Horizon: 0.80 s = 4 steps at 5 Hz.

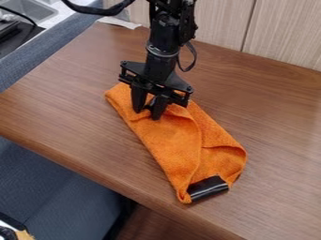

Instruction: Unfold cloth from mid table to top left

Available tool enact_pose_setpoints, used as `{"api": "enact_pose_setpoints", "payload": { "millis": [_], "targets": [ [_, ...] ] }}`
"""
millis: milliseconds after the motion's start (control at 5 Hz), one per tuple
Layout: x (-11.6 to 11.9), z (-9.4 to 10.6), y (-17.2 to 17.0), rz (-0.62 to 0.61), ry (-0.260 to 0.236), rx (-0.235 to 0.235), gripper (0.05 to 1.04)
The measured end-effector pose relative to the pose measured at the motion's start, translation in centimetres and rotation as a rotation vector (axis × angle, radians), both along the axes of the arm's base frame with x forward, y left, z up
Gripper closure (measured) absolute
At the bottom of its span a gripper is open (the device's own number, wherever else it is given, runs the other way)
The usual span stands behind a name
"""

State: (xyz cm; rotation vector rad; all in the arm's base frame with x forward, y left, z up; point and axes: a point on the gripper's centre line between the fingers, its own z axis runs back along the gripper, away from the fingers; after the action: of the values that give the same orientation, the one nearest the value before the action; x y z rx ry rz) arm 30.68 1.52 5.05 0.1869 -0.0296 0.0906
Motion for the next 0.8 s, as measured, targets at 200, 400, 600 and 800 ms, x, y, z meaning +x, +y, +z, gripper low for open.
{"api": "enact_pose_setpoints", "payload": {
  "millis": [200, 400, 600, 800],
  "targets": [
    [0.3, 0.3, -0.1, -0.002, -0.003, -0.006, 0.912],
    [0.9, 1.3, -0.4, -0.014, -0.019, -0.009, 1.012],
    [1.7, 2.7, -0.5, -0.011, -0.033, -0.022, 1.025],
    [2.9, 4.3, 2.2, 0.046, -0.061, -0.019, 1.025]
  ]
}}
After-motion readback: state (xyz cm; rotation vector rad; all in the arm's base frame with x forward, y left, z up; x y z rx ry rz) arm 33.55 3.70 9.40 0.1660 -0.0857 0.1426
